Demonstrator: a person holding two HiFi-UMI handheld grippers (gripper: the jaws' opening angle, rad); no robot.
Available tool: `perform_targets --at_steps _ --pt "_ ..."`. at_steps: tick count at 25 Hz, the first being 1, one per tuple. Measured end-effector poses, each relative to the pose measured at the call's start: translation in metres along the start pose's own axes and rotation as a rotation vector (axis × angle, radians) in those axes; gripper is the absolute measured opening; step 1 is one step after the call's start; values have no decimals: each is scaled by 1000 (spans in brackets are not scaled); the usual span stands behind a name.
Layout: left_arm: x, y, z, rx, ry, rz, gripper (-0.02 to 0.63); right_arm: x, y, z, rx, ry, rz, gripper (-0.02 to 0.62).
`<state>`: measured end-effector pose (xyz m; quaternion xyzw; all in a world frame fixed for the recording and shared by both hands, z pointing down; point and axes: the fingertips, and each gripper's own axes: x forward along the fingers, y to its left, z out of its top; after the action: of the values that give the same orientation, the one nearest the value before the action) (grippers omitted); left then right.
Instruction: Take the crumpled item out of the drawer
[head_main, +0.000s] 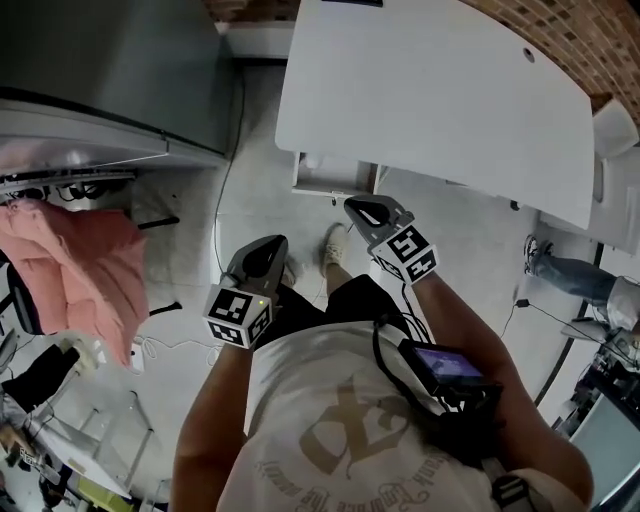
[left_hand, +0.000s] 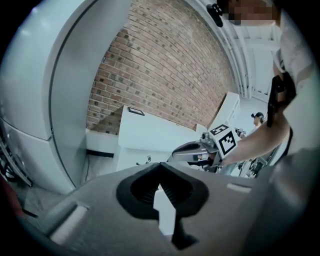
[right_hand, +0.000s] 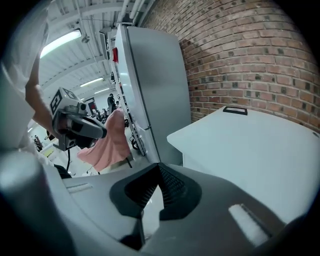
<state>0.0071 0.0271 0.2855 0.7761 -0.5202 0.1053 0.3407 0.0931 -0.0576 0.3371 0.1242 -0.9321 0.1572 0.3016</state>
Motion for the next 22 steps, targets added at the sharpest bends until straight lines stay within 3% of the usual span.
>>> perform_targets --at_steps 4,11,22 --pt "0 21 -12 -5 14 -3 5 21 -1 -7 25 12 -29 8" --pt "2 44 -40 -33 34 18 5 55 8 -21 -10 46 -6 8" --pt "17 52 -93 -114 55 43 5 94 -1 -53 -62 107 -2 8"
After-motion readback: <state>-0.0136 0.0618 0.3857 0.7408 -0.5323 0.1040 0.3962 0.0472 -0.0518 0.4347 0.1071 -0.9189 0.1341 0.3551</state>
